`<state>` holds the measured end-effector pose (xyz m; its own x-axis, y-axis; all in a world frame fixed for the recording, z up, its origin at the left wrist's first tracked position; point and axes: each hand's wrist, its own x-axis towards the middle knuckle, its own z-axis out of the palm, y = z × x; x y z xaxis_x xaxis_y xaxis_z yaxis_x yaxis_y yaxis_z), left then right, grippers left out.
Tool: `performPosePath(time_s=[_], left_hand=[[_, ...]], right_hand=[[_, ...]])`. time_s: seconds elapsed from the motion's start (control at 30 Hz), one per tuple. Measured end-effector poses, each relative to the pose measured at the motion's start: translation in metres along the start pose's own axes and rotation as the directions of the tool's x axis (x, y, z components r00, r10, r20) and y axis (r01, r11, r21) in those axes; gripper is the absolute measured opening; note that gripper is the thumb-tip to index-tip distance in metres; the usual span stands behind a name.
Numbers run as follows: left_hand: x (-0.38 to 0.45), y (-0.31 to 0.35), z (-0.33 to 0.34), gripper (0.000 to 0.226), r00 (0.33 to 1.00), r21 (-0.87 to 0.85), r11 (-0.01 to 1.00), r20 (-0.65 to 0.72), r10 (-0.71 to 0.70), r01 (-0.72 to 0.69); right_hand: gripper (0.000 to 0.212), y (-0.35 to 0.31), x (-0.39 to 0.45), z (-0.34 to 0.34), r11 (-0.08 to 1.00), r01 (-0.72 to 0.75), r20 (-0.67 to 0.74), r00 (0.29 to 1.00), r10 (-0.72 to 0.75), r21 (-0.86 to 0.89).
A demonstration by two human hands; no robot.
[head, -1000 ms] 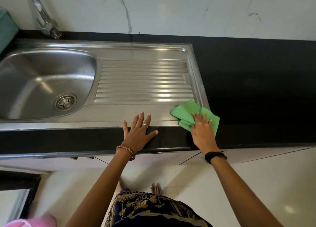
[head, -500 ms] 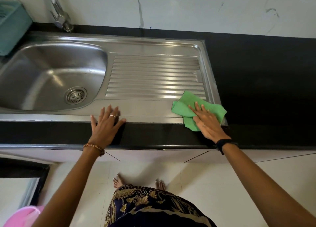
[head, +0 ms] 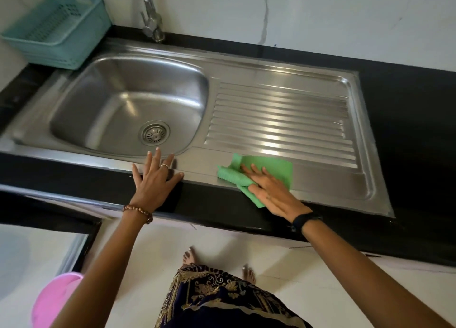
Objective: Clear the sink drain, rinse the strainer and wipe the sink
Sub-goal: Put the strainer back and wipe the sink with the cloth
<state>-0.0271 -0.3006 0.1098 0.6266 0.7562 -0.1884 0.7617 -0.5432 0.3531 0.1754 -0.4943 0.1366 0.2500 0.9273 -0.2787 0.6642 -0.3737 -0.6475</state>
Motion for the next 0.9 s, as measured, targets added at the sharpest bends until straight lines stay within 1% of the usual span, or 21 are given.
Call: performPosePath(time_s=[0.13,0.23,0.3,0.37,0.43,0.47,0.57,0.63,0.77,0.83,0.9], left_hand=[[0.005,-0.025,-0.01,0.055,0.999,-0.001,1.0,0.018,-0.028,0.028],[0.01,-0.041,-0.016,0.059,0.997,0.018,0.999,0.056,-0.045,0.044],[0.014,-0.045,-0.017,0.063,0.996,0.063,0.997,0.08,-0.05,0.045],[0.018,-0.05,-0.019,0.062,0.995,0.081,0.996,0.088,-0.045,0.038],[0.022,-0.058,-0.023,0.06,0.995,0.054,0.998,0.088,-0.04,0.035],[0.022,-0.063,-0.024,0.061,0.995,0.038,0.999,0.088,-0.038,0.035],[0.024,-0.084,-0.03,0.066,0.996,0.024,0.999,0.085,-0.028,0.026],[0.025,-0.098,-0.033,0.062,0.998,0.031,0.999,0.06,-0.019,0.017],[0.025,-0.125,-0.039,0.051,0.998,0.035,0.998,-0.023,-0.051,0.052],[0.024,-0.132,-0.042,0.046,0.998,0.063,0.998,-0.057,-0.024,0.028],[0.022,-0.136,-0.046,0.044,0.998,0.107,0.994,-0.054,0.028,-0.022]], right_hand=[[0.05,-0.026,0.044,0.014,0.995,0.092,0.104,0.99,-0.095,0.031],[0.048,-0.041,0.075,0.026,0.987,0.161,0.176,0.972,-0.156,-0.014],[0.047,-0.051,0.099,0.032,0.979,0.193,0.183,0.967,-0.178,-0.068],[0.046,-0.065,0.126,0.038,0.961,0.214,0.167,0.968,-0.186,-0.173],[0.045,-0.076,0.146,0.043,0.94,0.21,0.15,0.973,-0.175,-0.269],[0.045,-0.078,0.15,0.045,0.936,0.204,0.145,0.975,-0.168,-0.287],[0.047,-0.074,0.137,0.048,0.95,0.209,0.148,0.973,-0.177,-0.233],[0.051,-0.063,0.114,0.047,0.966,0.201,0.139,0.974,-0.179,-0.162],[0.05,-0.053,0.085,0.039,0.995,0.096,0.162,0.982,-0.096,0.009],[0.051,-0.058,0.087,0.037,0.997,0.072,0.192,0.978,-0.078,0.04],[0.051,-0.067,0.097,0.04,0.996,0.084,0.21,0.974,-0.087,0.026]])
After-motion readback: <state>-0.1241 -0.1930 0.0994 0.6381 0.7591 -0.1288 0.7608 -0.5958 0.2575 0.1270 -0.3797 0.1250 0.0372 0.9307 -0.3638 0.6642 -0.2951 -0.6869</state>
